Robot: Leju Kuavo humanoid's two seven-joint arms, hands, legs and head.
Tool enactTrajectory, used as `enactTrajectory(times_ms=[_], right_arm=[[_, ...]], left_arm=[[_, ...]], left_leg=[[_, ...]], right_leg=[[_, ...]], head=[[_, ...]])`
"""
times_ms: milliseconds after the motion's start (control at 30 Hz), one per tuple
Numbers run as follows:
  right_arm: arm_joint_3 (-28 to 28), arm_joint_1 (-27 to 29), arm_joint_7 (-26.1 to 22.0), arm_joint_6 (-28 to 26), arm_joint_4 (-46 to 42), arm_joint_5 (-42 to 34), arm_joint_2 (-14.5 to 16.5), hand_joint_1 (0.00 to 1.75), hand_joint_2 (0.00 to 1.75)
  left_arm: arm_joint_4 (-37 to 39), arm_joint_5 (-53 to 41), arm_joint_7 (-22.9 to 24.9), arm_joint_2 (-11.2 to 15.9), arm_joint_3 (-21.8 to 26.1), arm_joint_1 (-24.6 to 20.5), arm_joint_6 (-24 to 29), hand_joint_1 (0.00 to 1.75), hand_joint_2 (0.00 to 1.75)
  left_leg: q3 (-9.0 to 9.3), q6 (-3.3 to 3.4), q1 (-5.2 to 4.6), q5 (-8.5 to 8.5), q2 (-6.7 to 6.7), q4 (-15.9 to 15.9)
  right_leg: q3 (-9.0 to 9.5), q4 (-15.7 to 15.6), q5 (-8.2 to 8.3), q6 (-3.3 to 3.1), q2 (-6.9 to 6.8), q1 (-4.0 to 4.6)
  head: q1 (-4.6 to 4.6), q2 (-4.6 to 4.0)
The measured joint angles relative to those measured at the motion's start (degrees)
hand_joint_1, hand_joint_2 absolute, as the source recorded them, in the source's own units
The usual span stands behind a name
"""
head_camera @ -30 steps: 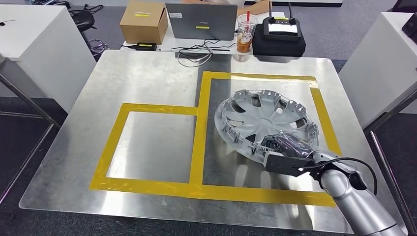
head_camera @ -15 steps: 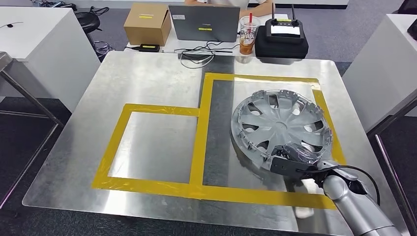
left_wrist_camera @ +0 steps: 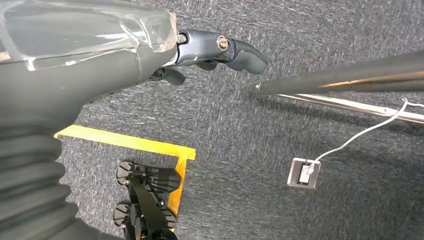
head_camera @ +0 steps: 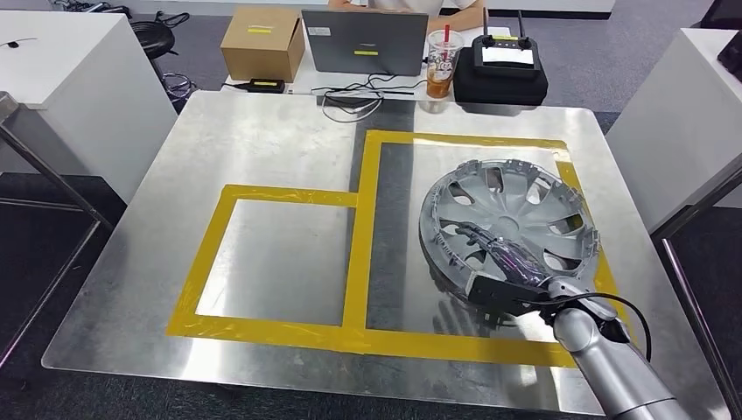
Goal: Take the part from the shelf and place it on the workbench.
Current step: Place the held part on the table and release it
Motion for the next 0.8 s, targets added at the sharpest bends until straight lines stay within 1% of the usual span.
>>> enactTrajectory(times_ms=[33, 67, 100, 133, 167, 200, 233, 267, 300, 333, 367, 400, 433, 500, 533, 567, 600, 667, 700, 733, 767, 800], right_arm=[[-0.67, 0.63, -0.91, -0.37, -1.80, -0.65, 0.23, 0.00, 0.00], [-1.60, 1.34, -2.19, -0.96, -3.80, -1.57, 0.51, 0.00, 0.00], [-2.76, 2.22, -3.72, -1.66, -6.01, -2.70, 0.89, 0.00, 0.00], [-4.05, 3.20, -5.21, -2.28, -8.39, -3.89, 1.39, 0.00, 0.00], [-5.40, 4.29, -6.37, -2.71, -10.88, -4.91, 1.96, 0.00, 0.00], [-6.61, 5.30, -7.01, -2.81, -13.09, -5.59, 2.48, 0.00, 0.00], [-7.64, 6.10, -7.30, -2.73, -15.02, -6.01, 2.91, 0.00, 0.00], [-8.55, 6.71, -7.67, -2.65, -16.67, -6.53, 3.26, 0.00, 0.00], [-9.43, 7.20, -8.55, -2.64, -18.14, -7.54, 3.61, 0.00, 0.00], [-10.48, 7.72, -10.02, -2.64, -19.74, -9.23, 4.10, 0.00, 0.00], [-11.81, 8.38, -11.81, -2.60, -21.71, -11.64, 4.86, 0.00, 0.00], [-13.33, 9.19, -13.48, -2.45, -23.97, -14.26, 5.82, 0.00, 0.00], [-15.17, 10.05, -14.69, -2.24, -26.70, -16.87, 6.91, 0.00, 0.00], [-19.09, 11.56, -15.56, -1.98, -32.71, -19.88, 9.13, 0.00, 0.00], [-21.11, 12.15, -15.64, -2.06, -35.91, -20.11, 10.17, 0.00, 0.00], [-22.88, 12.78, -15.65, -2.20, -38.84, -19.55, 11.10, 0.00, 0.00], [-24.50, 13.49, -15.66, -2.35, -41.55, -18.69, 11.91, 0.00, 0.00], [-27.35, 15.23, -15.79, -2.54, -45.93, -17.20, 13.23, 0.00, 0.00], [-28.56, 16.07, -15.93, -2.58, -47.51, -16.78, 13.75, 0.00, 0.00], [-29.60, 16.81, -16.16, -2.62, -48.80, -16.56, 14.19, 0.00, 0.00], [-30.40, 17.36, -16.40, -2.67, -49.76, -16.46, 14.53, 0.00, 0.00], [-31.05, 17.76, -16.65, -2.77, -50.62, -16.40, 14.85, 0.00, 0.00]], left_arm=[[-0.41, -0.11, -0.06, -0.27, 0.01, 0.00, -0.31, 0.00, 0.00], [-0.71, -0.38, -0.28, -0.48, 0.02, 0.00, -0.49, 0.00, 0.00], [-0.87, -0.74, -0.65, -0.64, 0.03, -0.01, -0.59, 0.00, 0.00], [-0.92, -1.19, -1.09, -0.75, 0.04, 0.00, -0.62, 0.00, 0.00], [-0.93, -1.62, -1.52, -0.82, 0.04, -0.01, -0.63, 0.00, 0.00], [-0.93, -1.92, -1.84, -0.91, 0.04, -0.01, -0.63, 0.00, 0.00], [-0.93, -2.18, -2.04, -0.99, 0.04, -0.01, -0.63, 0.00, 0.00], [-0.93, -2.37, -2.25, -1.06, 0.04, -0.02, -0.67, 0.00, 0.00], [-0.93, -2.62, -2.55, -1.11, 0.04, -0.02, -0.78, 0.00, 0.00], [-0.93, -3.01, -3.00, -1.14, 0.03, -0.03, -0.96, 0.00, 0.00], [-0.94, -3.48, -3.66, -1.15, 0.03, -0.03, -1.21, 0.00, 0.00], [-0.97, -4.02, -4.41, -1.15, 0.03, -0.02, -1.45, 0.00, 0.00], [-1.06, -4.50, -5.13, -1.18, 0.03, -0.02, -1.71, 0.00, 0.00], [-1.49, -4.96, -6.03, -1.44, 0.09, 0.08, -2.11, 0.00, 0.00], [-1.84, -4.77, -6.11, -1.63, 0.14, 0.16, -2.36, 0.00, 0.00], [-2.20, -4.20, -5.86, -1.80, 0.21, 0.25, -2.52, 0.00, 0.00], [-2.55, -3.33, -5.38, -1.91, 0.29, 0.34, -2.66, 0.00, 0.00], [-3.05, -1.29, -4.11, -2.06, 0.45, 0.60, -2.78, 0.00, 0.00], [-3.19, -0.57, -3.63, -2.12, 0.51, 0.77, -2.80, 0.00, 0.00], [-3.31, -0.13, -3.33, -2.20, 0.56, 0.95, -2.83, 0.00, 0.00], [-3.42, 0.08, -3.16, -2.26, 0.59, 1.09, -2.84, 0.00, 0.00], [-3.56, 0.21, -3.06, -2.29, 0.62, 1.18, -2.84, 0.00, 0.00]], left_leg=[[0.20, 0.43, 0.10, 0.29, -0.01, -0.34], [0.36, 0.80, 0.22, 0.58, -0.03, -0.68], [0.38, 1.04, 0.31, 0.75, -0.03, -0.88], [0.31, 1.19, 0.26, 0.77, -0.04, -0.89], [0.25, 1.24, 0.20, 0.75, -0.05, -0.88], [0.24, 1.26, 0.14, 0.71, -0.07, -0.87], [0.25, 1.23, 0.10, 0.65, -0.09, -0.83], [0.29, 1.15, 0.08, 0.57, -0.11, -0.76], [0.31, 0.99, 0.08, 0.43, -0.12, -0.62], [0.25, 0.73, -0.03, 0.22, -0.13, -0.33], [0.15, 0.46, -0.17, -0.02, -0.14, -0.02], [0.02, 0.20, -0.30, -0.22, -0.16, 0.25], [-0.10, -0.07, -0.38, -0.29, -0.17, 0.46], [-0.16, -0.52, -0.27, -0.43, -0.21, 0.67], [-0.36, -0.83, -0.18, -1.06, -0.17, 1.27], [-0.94, -1.14, -0.08, -2.39, -0.13, 2.86], [-2.00, -1.48, 0.05, -4.31, -0.05, 5.62], [-4.98, -2.00, 0.33, -8.42, 0.02, 13.48], [-5.98, -2.11, 0.42, -9.53, 0.02, 16.35], [-6.02, -2.11, 0.46, -9.58, 0.03, 17.22], [-4.95, -1.99, 0.47, -8.63, 0.03, 15.78], [-2.70, -1.73, 0.43, -6.94, 0.03, 12.08]], right_leg=[[-0.46, 0.82, -0.56, 0.10, -0.04, -0.04], [-1.49, 2.86, -1.67, -0.01, -0.06, -0.04], [-3.17, 6.27, -3.28, -0.29, -0.08, -0.09], [-5.20, 10.47, -5.09, -0.55, -0.08, -0.07], [-7.13, 14.43, -6.48, -0.60, -0.08, -0.08], [-8.37, 16.86, -7.09, -0.42, -0.08, -0.10], [-8.52, 16.95, -6.72, -0.06, -0.09, -0.13], [-7.50, 14.63, -5.49, 0.40, -0.10, -0.17], [-5.57, 10.56, -3.80, 0.80, -0.14, -0.20], [-3.54, 6.27, -2.26, 0.93, -0.19, -0.17], [-1.96, 3.03, -1.13, 0.79, -0.23, -0.14], [-1.05, 1.19, -0.55, 0.50, -0.26, -0.04], [-0.80, 0.72, -0.36, 0.06, -0.25, 0.11], [-0.77, 0.77, -0.14, -0.51, -0.25, 0.07], [-0.72, 0.73, -0.03, -0.73, -0.27, -0.08], [-0.67, 0.63, 0.04, -0.92, -0.29, -0.27], [-0.66, 0.59, 0.10, -1.06, -0.31, -0.38], [-0.84, 0.60, 0.22, -1.35, -0.35, -0.27], [-0.96, 0.61, 0.30, -1.44, -0.35, -0.20], [-1.08, 0.61, 0.43, -1.54, -0.35, -0.14], [-1.17, 0.61, 0.56, -1.59, -0.32, -0.10], [-1.24, 0.59, 0.72, -1.57, -0.27, -0.03]], head=[[0.07, -0.01], [0.14, -0.01], [0.21, 0.00], [0.26, 0.00], [0.27, 0.01], [0.27, 0.01], [0.28, 0.01], [0.28, 0.00], [0.30, 0.00], [0.33, 0.00], [0.31, -0.01], [0.30, -0.01], [0.28, 0.00], [0.27, 0.01], [0.23, 0.00], [0.16, 0.00], [0.09, 0.00], [0.02, 0.00], [0.03, 0.00], [0.03, 0.00], [0.03, 0.00], [0.02, -0.01]])
